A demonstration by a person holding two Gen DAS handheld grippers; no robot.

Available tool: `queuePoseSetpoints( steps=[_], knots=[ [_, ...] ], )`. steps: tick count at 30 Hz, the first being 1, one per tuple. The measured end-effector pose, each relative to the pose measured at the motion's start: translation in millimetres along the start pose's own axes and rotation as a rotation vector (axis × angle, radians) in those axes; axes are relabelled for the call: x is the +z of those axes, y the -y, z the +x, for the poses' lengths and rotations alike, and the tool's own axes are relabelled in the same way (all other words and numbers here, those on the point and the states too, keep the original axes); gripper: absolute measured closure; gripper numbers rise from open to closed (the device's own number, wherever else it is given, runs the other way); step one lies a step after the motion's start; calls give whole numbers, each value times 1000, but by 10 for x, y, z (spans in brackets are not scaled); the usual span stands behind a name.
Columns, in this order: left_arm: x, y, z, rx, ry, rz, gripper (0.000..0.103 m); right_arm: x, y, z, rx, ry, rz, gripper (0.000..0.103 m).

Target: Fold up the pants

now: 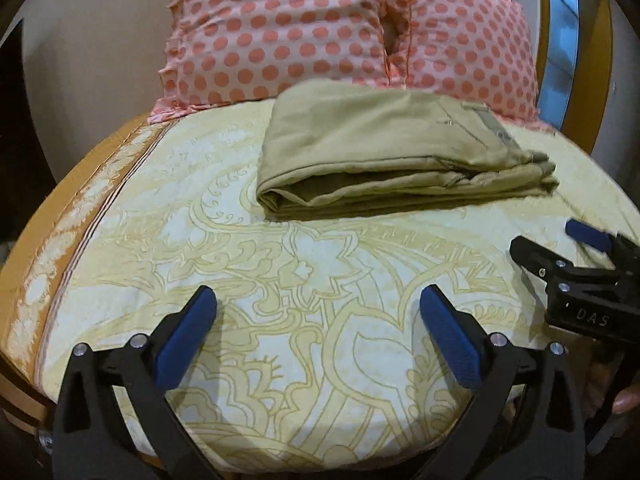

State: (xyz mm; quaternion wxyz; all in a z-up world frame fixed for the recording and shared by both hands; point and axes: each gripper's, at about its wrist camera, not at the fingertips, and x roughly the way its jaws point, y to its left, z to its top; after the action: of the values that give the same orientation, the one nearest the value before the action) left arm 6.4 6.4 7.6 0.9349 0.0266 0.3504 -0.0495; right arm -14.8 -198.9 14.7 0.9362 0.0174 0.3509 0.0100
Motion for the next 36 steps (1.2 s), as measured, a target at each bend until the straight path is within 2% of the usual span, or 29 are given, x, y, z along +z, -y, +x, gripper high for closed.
queuePoseSetpoints(
  steps=[6,36],
  knots=[
    [6,1,11,-2,21,9,2,-30,5,5,-9,25,3,1],
    [-2,-12,5,-7,23,12,2,-39,22,20,-10,39,1,1]
  ],
)
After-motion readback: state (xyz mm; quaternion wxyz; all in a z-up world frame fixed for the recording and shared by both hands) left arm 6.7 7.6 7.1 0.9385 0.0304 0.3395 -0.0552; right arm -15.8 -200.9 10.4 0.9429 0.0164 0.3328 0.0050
